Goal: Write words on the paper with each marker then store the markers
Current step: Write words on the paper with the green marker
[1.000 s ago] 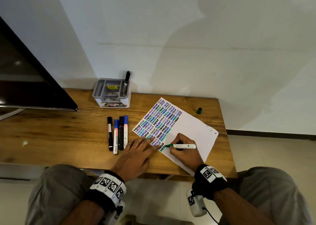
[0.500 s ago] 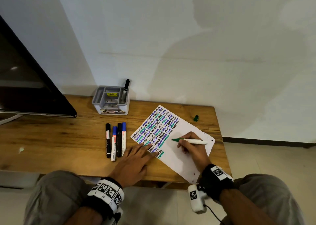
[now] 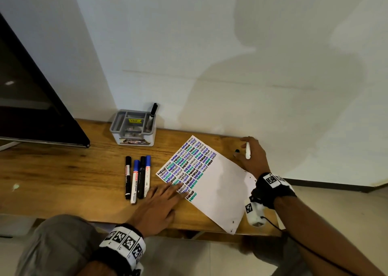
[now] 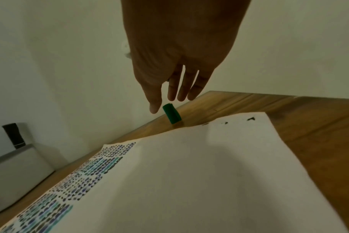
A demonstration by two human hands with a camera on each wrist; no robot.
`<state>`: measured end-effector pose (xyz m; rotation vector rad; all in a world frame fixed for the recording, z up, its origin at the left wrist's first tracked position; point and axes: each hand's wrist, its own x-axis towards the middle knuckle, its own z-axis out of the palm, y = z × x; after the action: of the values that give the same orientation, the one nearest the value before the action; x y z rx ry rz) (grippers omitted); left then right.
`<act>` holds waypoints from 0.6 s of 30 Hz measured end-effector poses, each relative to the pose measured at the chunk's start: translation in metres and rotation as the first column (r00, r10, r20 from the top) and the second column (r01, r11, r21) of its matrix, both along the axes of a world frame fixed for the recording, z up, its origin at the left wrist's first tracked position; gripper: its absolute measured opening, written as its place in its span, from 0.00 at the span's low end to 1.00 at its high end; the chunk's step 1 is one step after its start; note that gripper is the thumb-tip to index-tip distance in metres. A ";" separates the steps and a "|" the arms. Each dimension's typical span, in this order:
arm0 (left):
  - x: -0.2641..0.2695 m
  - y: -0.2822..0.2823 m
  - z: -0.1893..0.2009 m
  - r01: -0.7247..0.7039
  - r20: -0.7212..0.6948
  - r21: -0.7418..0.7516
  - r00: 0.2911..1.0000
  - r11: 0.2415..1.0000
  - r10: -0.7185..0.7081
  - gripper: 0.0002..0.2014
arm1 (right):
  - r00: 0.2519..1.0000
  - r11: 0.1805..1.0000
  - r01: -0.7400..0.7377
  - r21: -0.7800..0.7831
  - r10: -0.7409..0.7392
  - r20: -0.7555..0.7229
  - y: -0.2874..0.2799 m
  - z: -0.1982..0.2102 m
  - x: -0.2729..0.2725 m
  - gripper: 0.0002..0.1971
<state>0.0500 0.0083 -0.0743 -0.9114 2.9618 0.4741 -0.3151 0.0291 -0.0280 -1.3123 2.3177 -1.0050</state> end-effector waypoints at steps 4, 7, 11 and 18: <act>0.000 -0.001 -0.001 -0.004 -0.009 0.023 1.000 1.000 0.004 0.31 | 0.994 0.997 -0.047 0.057 0.052 -0.091 -0.014 -0.010 0.000 0.17; 0.000 -0.001 0.002 0.003 -0.020 0.028 1.000 1.000 -0.002 0.31 | 0.994 0.998 -0.033 0.054 0.038 -0.100 -0.016 -0.008 0.006 0.13; 0.001 0.000 0.007 -0.004 -0.049 0.037 0.999 0.999 0.006 0.31 | 0.994 0.995 -0.094 -0.025 0.095 0.053 0.004 0.007 0.035 0.18; -0.005 0.003 0.025 -0.081 -0.162 0.110 0.982 0.991 0.098 0.27 | 0.837 0.932 -0.326 -0.160 0.363 0.409 0.057 0.010 0.113 0.18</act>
<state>0.0454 0.0111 -0.0494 -1.0475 3.0171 0.7332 -0.2022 0.0859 -0.0175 -1.3140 1.6526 -1.1400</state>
